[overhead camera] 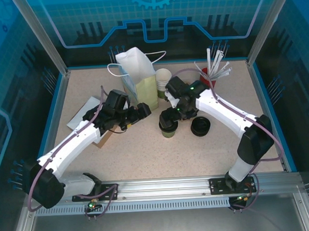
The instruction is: Pack the takeout coffee
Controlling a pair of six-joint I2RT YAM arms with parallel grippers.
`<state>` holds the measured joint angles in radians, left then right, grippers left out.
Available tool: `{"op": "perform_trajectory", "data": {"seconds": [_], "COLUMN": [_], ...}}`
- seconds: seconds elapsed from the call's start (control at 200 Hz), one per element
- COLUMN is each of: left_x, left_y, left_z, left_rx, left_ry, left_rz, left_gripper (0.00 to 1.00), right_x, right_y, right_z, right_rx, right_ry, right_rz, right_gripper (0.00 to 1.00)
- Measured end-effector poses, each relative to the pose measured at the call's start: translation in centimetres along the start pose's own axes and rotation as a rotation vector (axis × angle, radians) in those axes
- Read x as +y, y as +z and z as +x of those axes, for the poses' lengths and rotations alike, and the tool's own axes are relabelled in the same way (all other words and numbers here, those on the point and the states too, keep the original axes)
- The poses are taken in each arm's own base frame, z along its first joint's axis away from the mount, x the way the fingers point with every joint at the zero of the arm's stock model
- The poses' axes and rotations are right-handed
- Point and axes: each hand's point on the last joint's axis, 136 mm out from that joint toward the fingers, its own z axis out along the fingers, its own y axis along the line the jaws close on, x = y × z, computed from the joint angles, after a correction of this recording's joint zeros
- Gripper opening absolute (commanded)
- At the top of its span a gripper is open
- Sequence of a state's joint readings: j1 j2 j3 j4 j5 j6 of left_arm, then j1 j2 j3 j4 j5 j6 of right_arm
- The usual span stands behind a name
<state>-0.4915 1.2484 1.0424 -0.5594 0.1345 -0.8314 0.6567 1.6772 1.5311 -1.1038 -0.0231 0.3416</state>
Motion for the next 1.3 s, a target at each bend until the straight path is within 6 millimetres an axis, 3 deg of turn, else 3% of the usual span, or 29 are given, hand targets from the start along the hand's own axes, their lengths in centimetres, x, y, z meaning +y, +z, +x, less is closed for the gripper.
{"op": "perform_trajectory", "data": {"seconds": [0.135, 0.385, 1.301], "left_x": [1.8, 3.0, 3.7], "left_y": [-0.3, -0.5, -0.4], "left_z": [0.0, 0.5, 0.7], "left_rx": [-0.015, -0.021, -0.019], "left_ry": [-0.024, -0.031, -0.038], "left_rz": [-0.032, -0.05, -0.069], "left_gripper": [0.99, 0.99, 0.99], "right_x": [0.4, 0.6, 0.5], "right_y": [1.3, 2.8, 5.6], "right_z": [-0.6, -1.1, -0.5], "right_rx": [0.039, 0.091, 0.179], "right_ry": [-0.039, -0.086, -0.117], "right_rz": [0.046, 0.097, 0.121], "right_gripper": [1.0, 1.0, 1.0]}}
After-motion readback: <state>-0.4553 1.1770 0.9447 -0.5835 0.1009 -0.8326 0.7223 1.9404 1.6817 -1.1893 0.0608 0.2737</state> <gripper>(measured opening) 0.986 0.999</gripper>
